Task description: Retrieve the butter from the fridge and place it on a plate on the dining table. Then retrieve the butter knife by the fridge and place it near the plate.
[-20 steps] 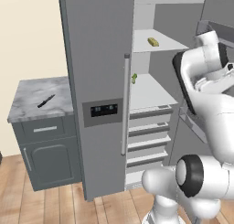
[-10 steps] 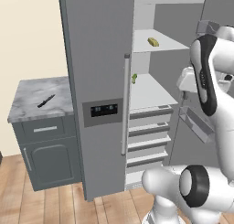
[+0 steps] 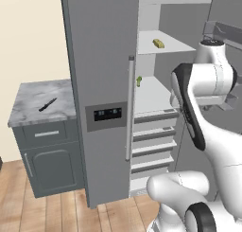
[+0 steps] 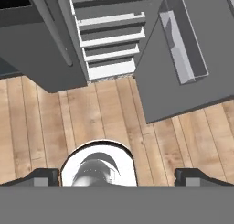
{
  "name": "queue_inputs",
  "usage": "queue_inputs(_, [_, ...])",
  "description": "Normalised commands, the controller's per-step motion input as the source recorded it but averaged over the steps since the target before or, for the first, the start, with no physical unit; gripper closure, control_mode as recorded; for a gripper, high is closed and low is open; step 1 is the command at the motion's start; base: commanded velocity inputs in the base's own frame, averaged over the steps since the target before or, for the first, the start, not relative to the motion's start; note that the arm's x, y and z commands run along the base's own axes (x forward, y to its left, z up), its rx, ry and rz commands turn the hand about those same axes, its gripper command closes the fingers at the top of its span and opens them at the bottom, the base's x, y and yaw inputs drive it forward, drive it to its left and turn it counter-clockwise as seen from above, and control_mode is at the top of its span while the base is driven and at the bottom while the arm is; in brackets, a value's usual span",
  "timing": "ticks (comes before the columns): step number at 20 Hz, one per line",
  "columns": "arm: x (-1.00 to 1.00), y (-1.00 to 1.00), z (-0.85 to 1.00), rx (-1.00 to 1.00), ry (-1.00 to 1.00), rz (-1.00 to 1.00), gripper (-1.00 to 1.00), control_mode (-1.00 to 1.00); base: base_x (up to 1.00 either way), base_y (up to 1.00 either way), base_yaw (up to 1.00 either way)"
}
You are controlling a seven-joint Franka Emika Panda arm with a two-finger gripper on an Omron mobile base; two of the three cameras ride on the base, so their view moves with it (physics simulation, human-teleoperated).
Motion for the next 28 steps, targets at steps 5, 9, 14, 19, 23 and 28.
queue_inputs(5, [-0.37, 0.00, -0.18, 0.00, -0.09, 0.01, -1.00, -1.00, 0.00, 0.00, 0.00])
queue_inputs(9, [-0.16, 0.01, -0.11, 0.01, -0.01, 0.00, -1.00, -1.00, 0.00, 0.00, 0.00])
queue_inputs(14, [-0.01, -0.04, 0.00, 0.00, 0.00, -0.01, -1.00, -1.00, 0.00, 0.00, 0.00])
queue_inputs(19, [-0.01, -0.03, -0.01, 0.00, 0.00, -0.01, -1.00, 1.00, -0.05, -0.17, -0.04])
queue_inputs(23, [0.00, 0.00, 0.00, 0.00, 0.00, 0.00, -1.00, 1.00, -0.03, -0.16, -0.04])
queue_inputs(28, [0.00, 0.00, 0.00, 0.00, 0.00, 0.00, -1.00, 1.00, 0.43, -0.14, -0.12])
